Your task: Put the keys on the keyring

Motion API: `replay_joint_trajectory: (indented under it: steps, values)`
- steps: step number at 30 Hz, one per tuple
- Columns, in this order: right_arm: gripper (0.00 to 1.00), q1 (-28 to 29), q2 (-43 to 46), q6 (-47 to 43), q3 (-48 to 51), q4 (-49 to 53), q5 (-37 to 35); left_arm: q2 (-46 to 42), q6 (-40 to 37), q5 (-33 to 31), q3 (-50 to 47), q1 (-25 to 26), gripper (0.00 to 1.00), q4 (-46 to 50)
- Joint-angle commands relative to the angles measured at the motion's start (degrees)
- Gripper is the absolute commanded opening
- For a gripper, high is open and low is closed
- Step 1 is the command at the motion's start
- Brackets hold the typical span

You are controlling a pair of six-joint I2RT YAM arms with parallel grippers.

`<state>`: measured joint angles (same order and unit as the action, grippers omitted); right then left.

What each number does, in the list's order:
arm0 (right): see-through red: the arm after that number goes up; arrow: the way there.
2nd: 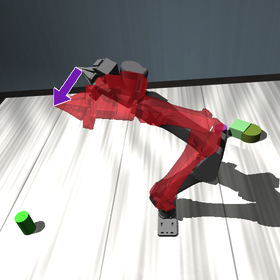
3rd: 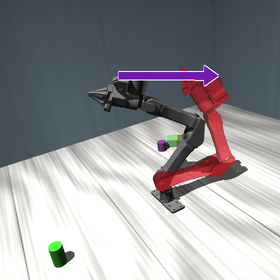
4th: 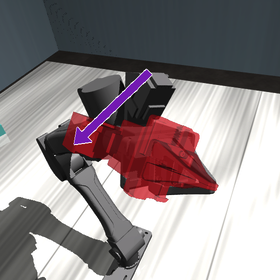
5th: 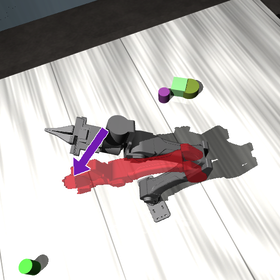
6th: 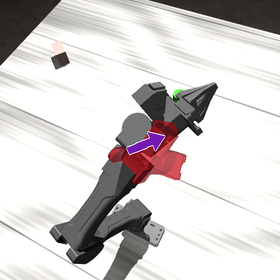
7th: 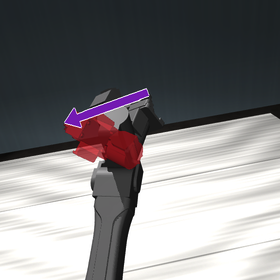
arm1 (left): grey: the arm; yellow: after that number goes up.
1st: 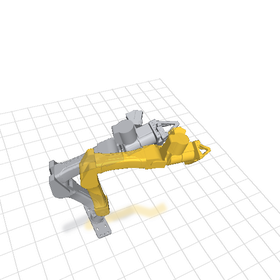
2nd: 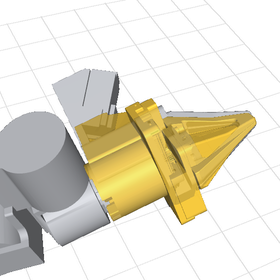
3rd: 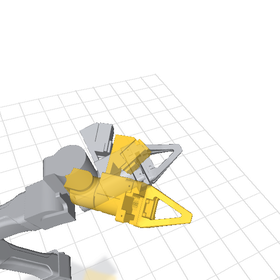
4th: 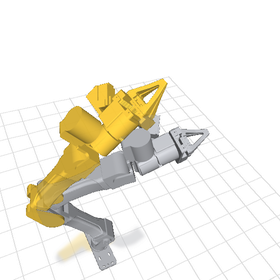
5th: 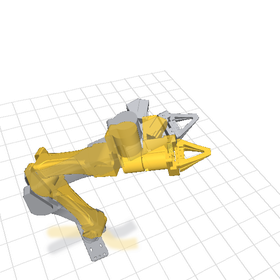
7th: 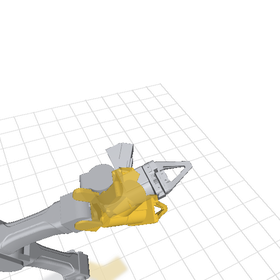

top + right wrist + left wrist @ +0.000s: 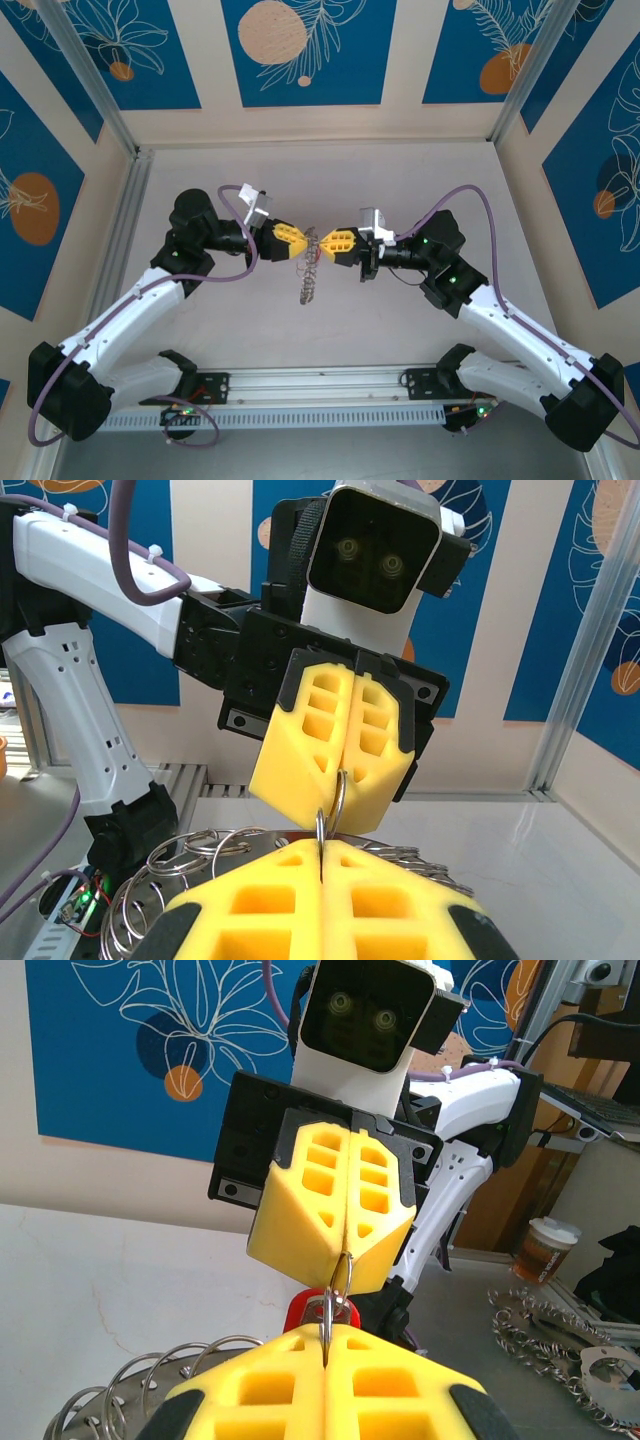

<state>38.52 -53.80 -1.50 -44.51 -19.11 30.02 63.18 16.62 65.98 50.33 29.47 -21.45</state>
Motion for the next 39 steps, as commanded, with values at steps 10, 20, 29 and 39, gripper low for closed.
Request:
replay_joint_trajectory:
  steps: [10, 20, 29, 39]
  values:
    - [0.0, 0.32, 1.79, 0.17, 0.26, -2.01, -1.63, -1.13, -0.33, 0.82, 1.18, -0.51, 0.0, -1.14]
    - [0.0, 0.43, 0.19, 0.32, -0.13, -2.14, -1.02, -1.21, -0.19, 0.94, 1.09, -0.49, 0.0, -1.44]
    - [0.0, 0.54, -0.4, 0.21, -0.41, -1.76, -0.97, -1.3, 0.03, 1.0, 1.2, -0.5, 0.0, -1.53]
    - [0.0, 0.59, -1.6, 0.77, -0.84, -2.07, 0.12, -1.13, -0.01, 1.0, 1.27, -0.54, 0.0, -1.66]
